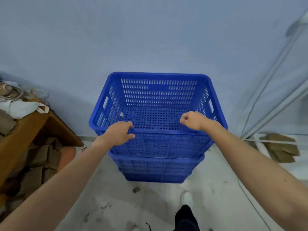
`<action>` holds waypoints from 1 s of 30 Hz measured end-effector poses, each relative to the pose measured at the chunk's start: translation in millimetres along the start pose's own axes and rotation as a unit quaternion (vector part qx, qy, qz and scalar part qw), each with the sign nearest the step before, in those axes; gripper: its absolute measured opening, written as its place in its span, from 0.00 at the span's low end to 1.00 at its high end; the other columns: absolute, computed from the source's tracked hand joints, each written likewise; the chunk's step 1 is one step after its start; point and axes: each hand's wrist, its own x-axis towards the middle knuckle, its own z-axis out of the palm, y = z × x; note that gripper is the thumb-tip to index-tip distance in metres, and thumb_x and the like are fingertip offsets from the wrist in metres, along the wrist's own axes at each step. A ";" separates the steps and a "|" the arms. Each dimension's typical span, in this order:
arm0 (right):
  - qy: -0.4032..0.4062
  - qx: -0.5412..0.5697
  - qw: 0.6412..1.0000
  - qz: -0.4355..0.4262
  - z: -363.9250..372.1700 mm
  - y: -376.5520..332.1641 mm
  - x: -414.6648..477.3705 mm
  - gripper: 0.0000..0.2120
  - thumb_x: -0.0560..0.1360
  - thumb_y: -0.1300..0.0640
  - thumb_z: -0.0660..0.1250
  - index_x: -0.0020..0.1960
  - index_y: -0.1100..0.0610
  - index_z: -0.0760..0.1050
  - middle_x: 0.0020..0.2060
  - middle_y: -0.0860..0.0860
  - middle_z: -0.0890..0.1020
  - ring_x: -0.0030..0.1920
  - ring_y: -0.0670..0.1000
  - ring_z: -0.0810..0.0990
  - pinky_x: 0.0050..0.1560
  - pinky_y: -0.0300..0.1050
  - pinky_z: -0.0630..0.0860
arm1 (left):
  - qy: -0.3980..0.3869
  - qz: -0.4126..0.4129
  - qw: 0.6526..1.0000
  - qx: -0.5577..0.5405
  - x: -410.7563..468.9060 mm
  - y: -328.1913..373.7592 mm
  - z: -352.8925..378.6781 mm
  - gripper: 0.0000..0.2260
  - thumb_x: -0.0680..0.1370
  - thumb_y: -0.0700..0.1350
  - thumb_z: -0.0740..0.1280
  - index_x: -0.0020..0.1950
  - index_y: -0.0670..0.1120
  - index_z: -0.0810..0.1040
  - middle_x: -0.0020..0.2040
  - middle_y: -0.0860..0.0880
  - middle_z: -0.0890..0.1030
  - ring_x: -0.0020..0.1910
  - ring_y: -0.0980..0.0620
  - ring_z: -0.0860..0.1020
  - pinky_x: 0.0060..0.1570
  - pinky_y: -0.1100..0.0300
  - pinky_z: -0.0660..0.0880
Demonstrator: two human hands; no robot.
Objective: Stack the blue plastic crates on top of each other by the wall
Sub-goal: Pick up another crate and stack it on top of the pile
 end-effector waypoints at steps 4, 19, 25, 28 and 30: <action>0.030 -0.009 0.999 0.044 26.5 6.9 -37.4 0.17 0.79 0.43 0.58 0.53 0.54 0.78 0.50 0.53 0.83 0.52 0.57 0.79 0.54 0.53 0.76 | -0.004 0.008 0.999 0.043 2.5 -15.5 13.7 0.16 0.82 0.53 0.61 0.66 0.47 0.71 0.56 0.45 0.78 0.52 0.43 0.77 0.52 0.48 0.75; 0.093 -0.195 0.976 0.038 53.7 34.7 -48.0 0.11 0.80 0.54 0.56 0.60 0.56 0.70 0.52 0.56 0.79 0.52 0.60 0.78 0.54 0.55 0.72 | 0.048 -0.016 0.993 0.103 5.7 -19.7 30.7 0.10 0.79 0.40 0.62 0.60 0.46 0.73 0.51 0.45 0.79 0.48 0.44 0.77 0.51 0.51 0.74; 0.118 -0.198 0.973 0.005 50.8 43.5 -49.6 0.12 0.82 0.48 0.55 0.55 0.53 0.72 0.49 0.54 0.81 0.48 0.58 0.79 0.45 0.51 0.72 | 0.022 -0.008 0.988 0.155 10.3 -20.1 21.2 0.11 0.79 0.40 0.63 0.61 0.47 0.72 0.51 0.46 0.80 0.48 0.44 0.79 0.54 0.51 0.73; 0.121 -0.205 0.971 -0.005 53.5 44.0 -51.9 0.12 0.81 0.47 0.55 0.55 0.53 0.72 0.48 0.54 0.82 0.47 0.58 0.80 0.46 0.52 0.74 | 0.024 -0.018 0.990 0.140 4.2 -20.2 23.4 0.13 0.79 0.40 0.63 0.63 0.46 0.71 0.53 0.45 0.79 0.49 0.44 0.79 0.45 0.52 0.74; 0.125 -0.202 0.971 -0.012 57.7 45.9 -54.2 0.12 0.81 0.47 0.55 0.55 0.53 0.72 0.48 0.54 0.82 0.47 0.58 0.80 0.47 0.52 0.74 | 0.028 -0.015 0.992 0.125 1.6 -23.6 25.3 0.13 0.79 0.39 0.63 0.64 0.47 0.72 0.54 0.45 0.79 0.50 0.43 0.78 0.46 0.51 0.75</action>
